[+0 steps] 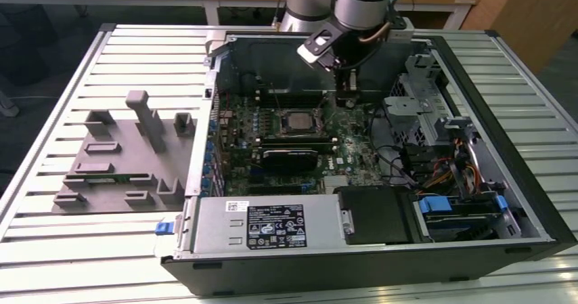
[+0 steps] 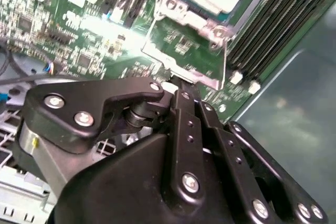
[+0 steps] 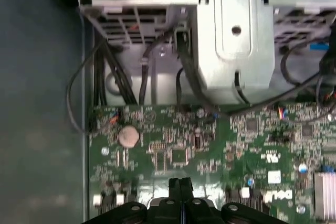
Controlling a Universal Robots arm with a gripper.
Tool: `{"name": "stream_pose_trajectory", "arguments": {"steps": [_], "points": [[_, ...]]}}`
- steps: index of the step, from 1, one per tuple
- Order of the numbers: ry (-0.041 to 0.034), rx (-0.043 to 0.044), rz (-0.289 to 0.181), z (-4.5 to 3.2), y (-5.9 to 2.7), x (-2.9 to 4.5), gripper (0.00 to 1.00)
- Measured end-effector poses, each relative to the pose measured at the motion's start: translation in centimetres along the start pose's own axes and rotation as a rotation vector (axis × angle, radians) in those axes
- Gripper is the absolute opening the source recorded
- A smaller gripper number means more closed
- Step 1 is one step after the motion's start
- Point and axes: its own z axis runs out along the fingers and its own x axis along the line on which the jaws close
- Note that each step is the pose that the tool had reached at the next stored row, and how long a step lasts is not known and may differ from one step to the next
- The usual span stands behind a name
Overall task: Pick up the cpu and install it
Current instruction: 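Close the cpu cover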
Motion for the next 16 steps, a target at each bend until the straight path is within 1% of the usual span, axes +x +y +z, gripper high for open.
{"name": "stream_pose_trajectory", "arguments": {"steps": [9,10,11,16], "points": [[0.0005,-0.0066,0.004,-0.05,-2.92,0.05,0.11],[0.0005,-0.0068,0.004,-0.05,-3.06,0.05,0.11],[0.0001,-0.0081,0.005,-0.08,-3.85,0.01,0.11],[0.0005,-0.009,0.005,-0.08,-4.26,-0.01,0.11]]}}
